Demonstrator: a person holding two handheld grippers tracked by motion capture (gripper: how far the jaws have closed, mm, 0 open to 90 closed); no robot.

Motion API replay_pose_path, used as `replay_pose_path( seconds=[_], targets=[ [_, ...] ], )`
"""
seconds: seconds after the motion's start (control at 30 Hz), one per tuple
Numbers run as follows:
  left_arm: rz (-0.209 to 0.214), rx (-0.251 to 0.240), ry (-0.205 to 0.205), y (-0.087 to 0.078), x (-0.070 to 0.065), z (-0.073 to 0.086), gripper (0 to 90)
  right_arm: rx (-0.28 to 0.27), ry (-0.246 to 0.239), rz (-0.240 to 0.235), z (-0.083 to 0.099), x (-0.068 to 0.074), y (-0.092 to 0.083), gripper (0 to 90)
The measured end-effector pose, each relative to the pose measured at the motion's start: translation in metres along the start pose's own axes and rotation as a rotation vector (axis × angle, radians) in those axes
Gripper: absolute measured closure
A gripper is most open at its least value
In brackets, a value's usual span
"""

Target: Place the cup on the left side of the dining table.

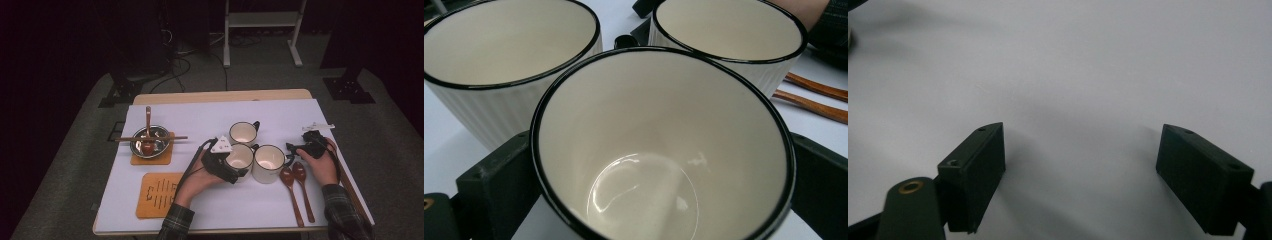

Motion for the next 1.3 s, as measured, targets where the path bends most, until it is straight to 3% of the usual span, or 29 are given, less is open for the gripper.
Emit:
replay_pose_path(
  seconds=[0.3,0.5,0.87,1.13,1.3],
  targets=[
    [-0.004,0.002,0.014,0.0071,0.0000,0.0027,0.1,0.000,0.000,0.000,0.0000,0.0000,0.0000,18.2],
    [-0.002,0.022,-0.019,0.0097,0.0010,0.0068,0.2,0.000,-0.001,0.000,0.0000,-0.0001,0.0000,18.2],
    [-0.011,0.038,-0.018,0.0101,0.0010,0.0086,1.6,0.000,-0.001,0.000,0.0000,0.0000,0.0000,18.2],
    [-0.018,0.037,0.025,0.0088,0.0009,0.0076,3.0,0.000,-0.001,0.000,0.0000,0.0000,0.0000,18.2],
    [-0.014,0.037,0.027,0.0087,0.0011,0.0075,3.1,-0.001,-0.001,0.001,0.0000,0.0001,0.0000,18.2]
  ],
)
Point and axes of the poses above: each handheld gripper's, and its own axes: y roughly forward along the jaws, z roughly out of its underside, x roughly to its left, the point moved 9 cm from there along y, roughly forward along the jaws, and after that the axes turned 15 degrees about -x, right-handed, at the moved point
